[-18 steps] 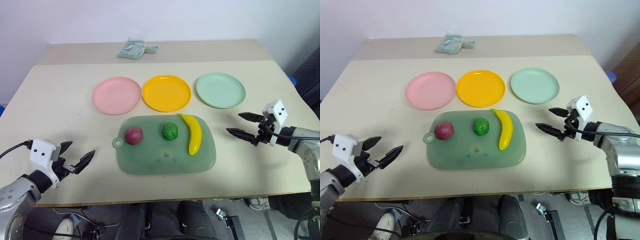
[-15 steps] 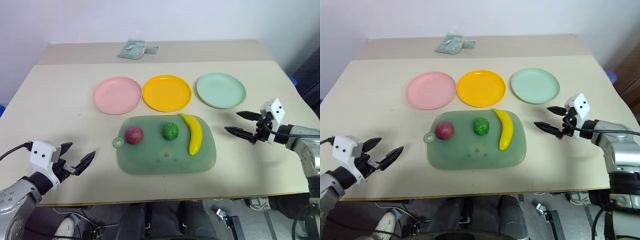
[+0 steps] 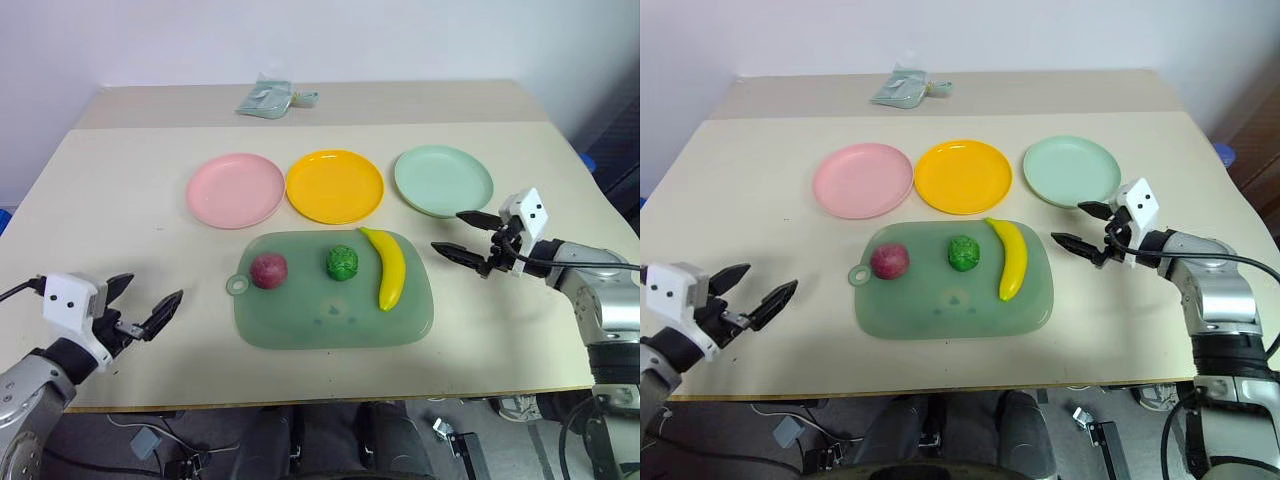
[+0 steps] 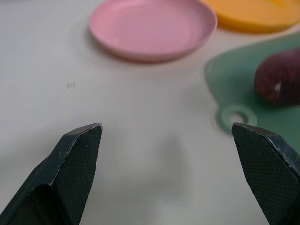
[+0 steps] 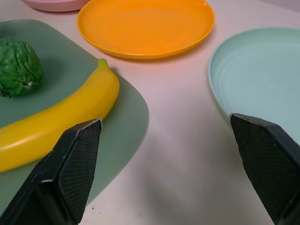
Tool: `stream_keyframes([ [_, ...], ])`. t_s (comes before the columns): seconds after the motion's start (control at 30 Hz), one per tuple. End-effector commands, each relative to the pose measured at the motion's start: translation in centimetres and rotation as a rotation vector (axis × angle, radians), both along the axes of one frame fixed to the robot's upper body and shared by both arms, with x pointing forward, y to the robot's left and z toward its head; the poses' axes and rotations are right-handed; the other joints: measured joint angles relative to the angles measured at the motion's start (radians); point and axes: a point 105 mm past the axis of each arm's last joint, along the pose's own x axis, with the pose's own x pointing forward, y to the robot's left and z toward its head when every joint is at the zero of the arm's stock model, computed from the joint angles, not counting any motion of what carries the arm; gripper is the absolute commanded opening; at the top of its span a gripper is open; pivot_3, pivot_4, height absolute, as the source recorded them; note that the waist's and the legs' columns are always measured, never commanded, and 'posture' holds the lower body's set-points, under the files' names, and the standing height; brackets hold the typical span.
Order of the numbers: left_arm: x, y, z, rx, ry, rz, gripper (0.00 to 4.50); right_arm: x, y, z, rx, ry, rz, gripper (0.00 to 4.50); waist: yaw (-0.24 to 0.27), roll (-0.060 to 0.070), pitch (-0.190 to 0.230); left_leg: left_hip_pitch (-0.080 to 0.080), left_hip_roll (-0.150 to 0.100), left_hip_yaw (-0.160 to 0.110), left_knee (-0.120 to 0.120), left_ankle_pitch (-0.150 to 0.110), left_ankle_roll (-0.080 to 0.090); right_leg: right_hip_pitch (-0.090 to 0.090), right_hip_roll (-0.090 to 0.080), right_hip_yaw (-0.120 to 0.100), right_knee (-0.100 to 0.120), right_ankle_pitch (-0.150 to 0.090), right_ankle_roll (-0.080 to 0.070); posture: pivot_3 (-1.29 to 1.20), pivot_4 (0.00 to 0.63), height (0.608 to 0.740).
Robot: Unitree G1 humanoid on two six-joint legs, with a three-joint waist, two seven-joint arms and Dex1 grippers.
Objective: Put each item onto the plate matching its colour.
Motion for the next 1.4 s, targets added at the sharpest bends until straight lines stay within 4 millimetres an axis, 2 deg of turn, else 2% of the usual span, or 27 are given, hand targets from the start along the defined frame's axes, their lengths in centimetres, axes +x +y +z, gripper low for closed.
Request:
stream_keyframes([
  [0.03,1.2,-0.5,0.2,-0.002,-0.019,-0.031,4.50,-0.5,-0.2,1.6,0.015,-0.079,-0.036,4.44,0.002,0.000,0.000,0.000,0.000,0.000,0.000,0.000,0.000,0.000,0.000,0.000,0.000,0.000,0.000,0.00,0.150,0.740],
  [0.13,2.6,-0.6,0.6,0.006,-0.031,-0.050,4.50,-1.1,-0.4,2.1,0.009,-0.099,-0.064,4.44,0.000,0.000,0.000,0.000,0.000,0.000,0.000,0.000,0.000,0.000,0.001,0.000,0.001,0.000,0.000,0.00,0.150,0.740],
  [0.23,4.0,-1.7,1.0,-0.019,-0.048,-0.100,4.50,-1.7,-0.8,2.4,0.032,-0.087,-0.078,4.44,0.002,0.000,0.000,0.000,0.000,0.000,0.000,0.000,0.000,0.000,0.002,0.000,0.001,0.000,0.000,0.00,0.150,0.740],
  [0.37,4.2,-3.4,1.3,-0.083,-0.036,-0.193,4.50,-2.6,-0.3,2.2,0.070,-0.047,-0.057,4.44,-0.001,0.000,0.000,0.000,0.000,0.000,0.001,0.000,0.000,0.000,0.003,0.000,0.000,0.000,0.000,0.00,0.150,0.740],
  [0.57,5.3,-4.9,1.7,-0.047,-0.047,-0.271,4.50,-3.5,0.6,2.2,0.069,-0.026,-0.011,4.44,0.005,0.000,0.000,0.000,0.000,0.000,0.001,0.001,0.000,0.000,0.004,0.000,0.001,0.000,0.000,0.00,0.150,0.740],
  [0.73,5.3,-8.4,2.2,-0.059,-0.040,-0.470,4.50,-4.6,2.1,2.4,0.083,0.005,0.078,4.44,0.020,0.000,0.000,0.000,-0.001,0.001,0.001,0.000,0.000,0.000,0.004,0.000,0.001,0.000,0.001,0.00,0.150,0.740],
  [0.8,5.5,-10.1,1.7,-0.013,-0.008,-0.572,4.50,-5.0,3.0,2.7,0.086,0.008,0.127,4.44,0.023,0.000,0.000,0.000,-0.001,0.001,0.002,0.001,0.000,0.001,0.004,-0.001,0.001,0.000,0.001,0.00,0.150,0.740],
  [0.87,5.8,-11.0,1.3,0.021,0.007,-0.625,4.50,-5.4,3.5,2.7,0.072,0.014,0.154,4.44,0.023,0.000,0.000,0.000,-0.001,0.001,0.002,0.001,0.000,0.001,0.004,-0.001,0.002,0.000,0.001,0.00,0.150,0.740],
  [1.17,8.2,-12.2,-1.2,0.142,0.066,-0.654,4.50,-6.2,4.4,2.3,0.048,-0.006,0.155,4.44,0.022,-0.001,0.000,0.000,-0.001,0.001,0.002,0.001,0.001,0.001,0.006,-0.001,0.002,0.000,0.001,0.00,0.150,0.740],
  [1.27,8.4,-12.3,-1.4,0.137,0.063,-0.664,3.64,-6.3,4.5,2.3,0.051,-0.013,0.149,4.50,0.022,-0.001,0.000,0.000,-0.001,0.001,0.002,0.001,0.001,0.001,0.006,-0.001,0.002,0.000,0.001,0.00,0.150,0.740],
  [1.33,8.6,-12.2,-1.2,0.133,0.047,-0.656,2.69,-6.4,4.5,2.3,0.051,-0.016,0.145,4.50,0.023,-0.001,0.000,0.000,-0.001,0.001,0.002,0.001,0.001,0.001,0.005,-0.001,0.001,0.000,0.001,0.00,0.150,0.740],
  [1.37,8.9,-11.9,-1.0,0.136,0.028,-0.639,2.37,-6.4,4.5,2.3,0.051,-0.018,0.144,4.50,0.022,-0.001,0.000,0.000,-0.001,0.001,0.003,0.001,0.001,0.001,0.005,-0.001,0.001,0.000,0.001,0.00,0.150,0.740],
  [1.4,9.5,-11.5,-0.6,0.124,0.002,-0.599,2.28,-6.3,4.6,2.3,0.051,-0.022,0.143,4.50,0.022,-0.001,0.000,0.000,-0.001,0.001,0.003,0.001,0.001,0.001,0.005,-0.001,0.002,0.000,0.001,0.00,0.150,0.740],
])
